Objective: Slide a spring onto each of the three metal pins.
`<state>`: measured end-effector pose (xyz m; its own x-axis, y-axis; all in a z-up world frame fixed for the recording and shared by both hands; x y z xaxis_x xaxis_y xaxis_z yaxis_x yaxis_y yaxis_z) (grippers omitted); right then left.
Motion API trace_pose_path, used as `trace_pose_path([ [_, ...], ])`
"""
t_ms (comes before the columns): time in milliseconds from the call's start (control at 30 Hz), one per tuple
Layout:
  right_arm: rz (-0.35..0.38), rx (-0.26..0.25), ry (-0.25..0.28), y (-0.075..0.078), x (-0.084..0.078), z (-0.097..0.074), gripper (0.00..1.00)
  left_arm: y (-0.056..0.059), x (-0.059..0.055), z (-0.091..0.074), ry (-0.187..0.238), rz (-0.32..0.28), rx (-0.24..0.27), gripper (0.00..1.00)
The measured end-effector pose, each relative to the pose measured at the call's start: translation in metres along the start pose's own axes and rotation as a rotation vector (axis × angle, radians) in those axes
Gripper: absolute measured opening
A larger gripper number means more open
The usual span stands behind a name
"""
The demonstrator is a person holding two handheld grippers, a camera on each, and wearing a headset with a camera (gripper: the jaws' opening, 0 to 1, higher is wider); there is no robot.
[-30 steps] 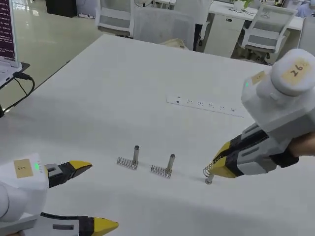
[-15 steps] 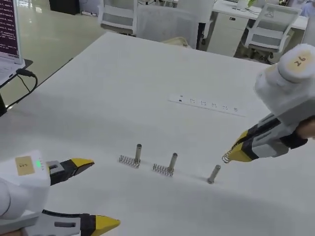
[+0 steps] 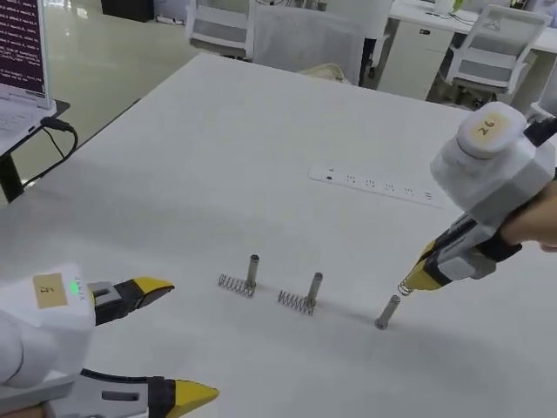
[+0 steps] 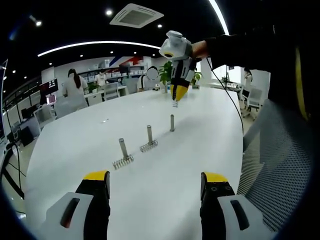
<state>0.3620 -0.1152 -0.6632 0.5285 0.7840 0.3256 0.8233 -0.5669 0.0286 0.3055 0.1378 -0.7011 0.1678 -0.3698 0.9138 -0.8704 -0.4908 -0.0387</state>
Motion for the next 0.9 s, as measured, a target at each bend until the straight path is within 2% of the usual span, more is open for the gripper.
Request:
trace_pose_path([
  [333,0.016,0.008,-0.028,0.009,-0.005,0.014,0.08,0.0,-0.001,0.001,-0.001,-0.005,-0.005,0.69],
  [900,0.032,0.019,-0.043,0.012,-0.008,0.025,0.08,0.001,-0.003,0.001,-0.002,-0.012,-0.011,0.68],
])
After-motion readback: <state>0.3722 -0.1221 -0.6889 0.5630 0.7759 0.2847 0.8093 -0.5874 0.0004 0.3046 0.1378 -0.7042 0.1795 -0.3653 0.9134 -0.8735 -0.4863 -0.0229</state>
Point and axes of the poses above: the centre of the closed fingertips' face, and the gripper's own axes: z roughly forward along the fingers, y roughly to its right, x roughly out of its top, the point moved 3 cm from there along -z, roughly backward along the fingers, and after that the axes turned 2 degrees about -z, right-handed, at the moved point
